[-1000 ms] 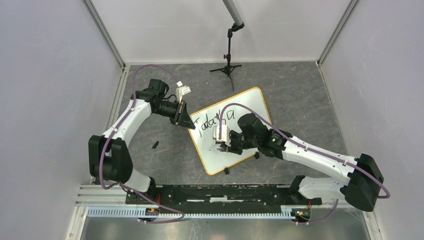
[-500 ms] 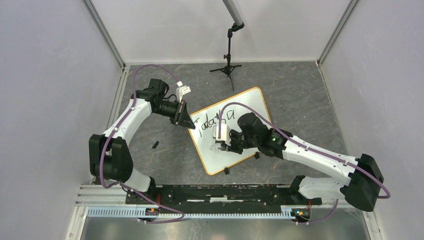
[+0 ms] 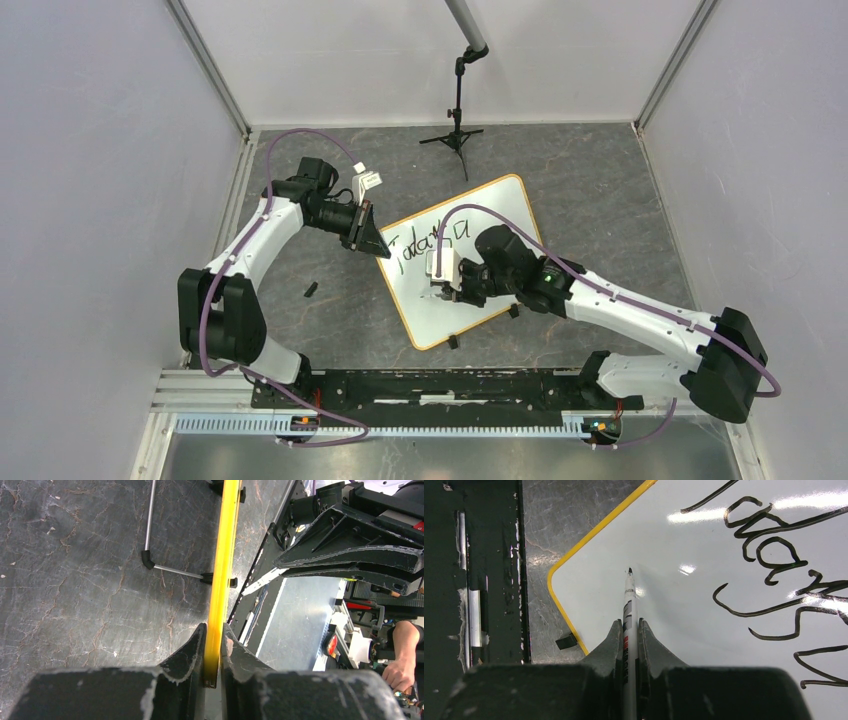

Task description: Write a sentence on the whiteboard

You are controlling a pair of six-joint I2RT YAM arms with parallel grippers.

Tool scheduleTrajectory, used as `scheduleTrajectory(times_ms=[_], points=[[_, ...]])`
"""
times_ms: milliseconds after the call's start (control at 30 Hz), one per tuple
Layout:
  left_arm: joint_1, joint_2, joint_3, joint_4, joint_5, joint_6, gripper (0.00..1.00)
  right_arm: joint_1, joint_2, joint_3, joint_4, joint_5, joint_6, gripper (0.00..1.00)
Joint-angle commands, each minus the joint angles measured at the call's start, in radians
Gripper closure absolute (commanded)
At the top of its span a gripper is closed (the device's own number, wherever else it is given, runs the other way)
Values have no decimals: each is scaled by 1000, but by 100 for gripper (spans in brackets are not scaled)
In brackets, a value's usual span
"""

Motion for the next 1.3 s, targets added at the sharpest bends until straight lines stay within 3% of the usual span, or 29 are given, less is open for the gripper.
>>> scheduleTrajectory(times_ms=[0, 1267], points=[[-7, 0, 29, 43, -72, 2, 97, -15, -2, 38, 14, -31, 3, 100], [-9, -4, 25, 43, -65, 13, 97, -30, 61, 88, 55, 71, 42, 100]])
